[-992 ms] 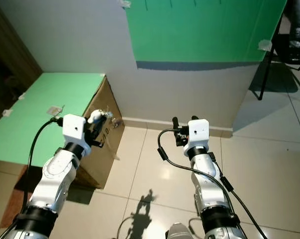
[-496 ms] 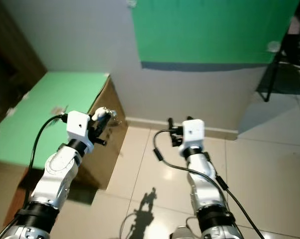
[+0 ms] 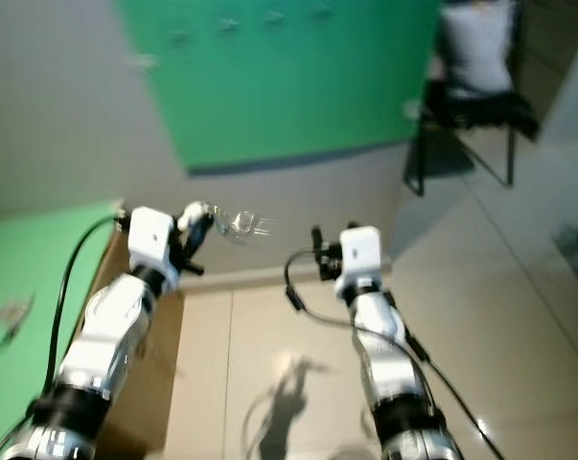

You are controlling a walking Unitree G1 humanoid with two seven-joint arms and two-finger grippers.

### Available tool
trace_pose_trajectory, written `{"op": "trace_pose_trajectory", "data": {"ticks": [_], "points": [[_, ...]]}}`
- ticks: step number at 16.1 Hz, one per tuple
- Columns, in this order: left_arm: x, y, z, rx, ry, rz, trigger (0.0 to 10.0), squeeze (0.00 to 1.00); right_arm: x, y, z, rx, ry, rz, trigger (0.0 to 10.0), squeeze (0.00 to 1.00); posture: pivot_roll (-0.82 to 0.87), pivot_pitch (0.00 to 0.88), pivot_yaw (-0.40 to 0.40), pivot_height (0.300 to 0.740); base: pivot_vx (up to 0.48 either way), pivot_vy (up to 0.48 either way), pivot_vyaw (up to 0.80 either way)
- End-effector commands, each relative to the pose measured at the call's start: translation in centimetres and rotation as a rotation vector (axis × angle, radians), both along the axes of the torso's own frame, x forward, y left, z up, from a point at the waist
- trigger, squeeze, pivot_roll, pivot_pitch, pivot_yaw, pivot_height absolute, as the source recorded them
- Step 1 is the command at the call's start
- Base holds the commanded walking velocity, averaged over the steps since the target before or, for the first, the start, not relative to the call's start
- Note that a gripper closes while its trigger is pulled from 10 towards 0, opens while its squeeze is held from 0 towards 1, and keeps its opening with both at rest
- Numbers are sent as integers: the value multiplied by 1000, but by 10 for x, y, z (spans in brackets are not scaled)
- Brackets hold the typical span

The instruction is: Hang keys on a hook

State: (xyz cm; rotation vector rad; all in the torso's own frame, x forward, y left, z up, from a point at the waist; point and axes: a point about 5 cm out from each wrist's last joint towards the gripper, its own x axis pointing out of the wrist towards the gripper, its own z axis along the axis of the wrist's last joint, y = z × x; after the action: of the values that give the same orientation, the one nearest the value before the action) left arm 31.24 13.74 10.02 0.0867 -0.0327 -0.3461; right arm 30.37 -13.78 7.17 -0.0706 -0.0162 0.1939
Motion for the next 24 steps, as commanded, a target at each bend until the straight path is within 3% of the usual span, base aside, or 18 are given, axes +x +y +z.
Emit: {"op": "trace_pose_trajectory", "data": {"ticks": [1,5,9,13,17,19,21,22,24], "points": [[1,-4,3,-6,-5,-6,0,0,0,-7,0,-11,-4,-17,10000,0,-246,18,166,740,0,0,-788],[2,-4,2,-18,-2,3,0,0,4,-11,1,-26,2,-38,10000,0,-248,8,161,740,0,0,0],[6,0,3,-83,4,55,0,0,6,-15,1,-27,11,-42,10000,0,-250,1,155,740,0,0,0],[10,3,5,-55,3,82,0,0,7,-15,0,-38,21,-36,10000,0,-249,1,151,740,0,0,0],[44,16,38,55,69,75,0,0,8,-12,-2,-46,36,-19,10000,0,-246,2,149,740,0,0,0],[57,15,53,93,146,-48,0,0,8,-8,-3,-46,47,4,10000,0,-246,1,149,740,0,0,0],[61,16,56,112,157,-64,0,0,9,-7,-3,-46,49,12,10000,0,-248,1,150,740,0,0,0],[64,17,60,94,163,-54,0,0,9,-6,-3,-46,51,15,10000,0,-252,1,150,740,0,0,0],[75,25,79,-32,141,-25,0,0,8,-7,-5,-48,57,22,10000,0,-255,0,151,740,0,0,0]]}}
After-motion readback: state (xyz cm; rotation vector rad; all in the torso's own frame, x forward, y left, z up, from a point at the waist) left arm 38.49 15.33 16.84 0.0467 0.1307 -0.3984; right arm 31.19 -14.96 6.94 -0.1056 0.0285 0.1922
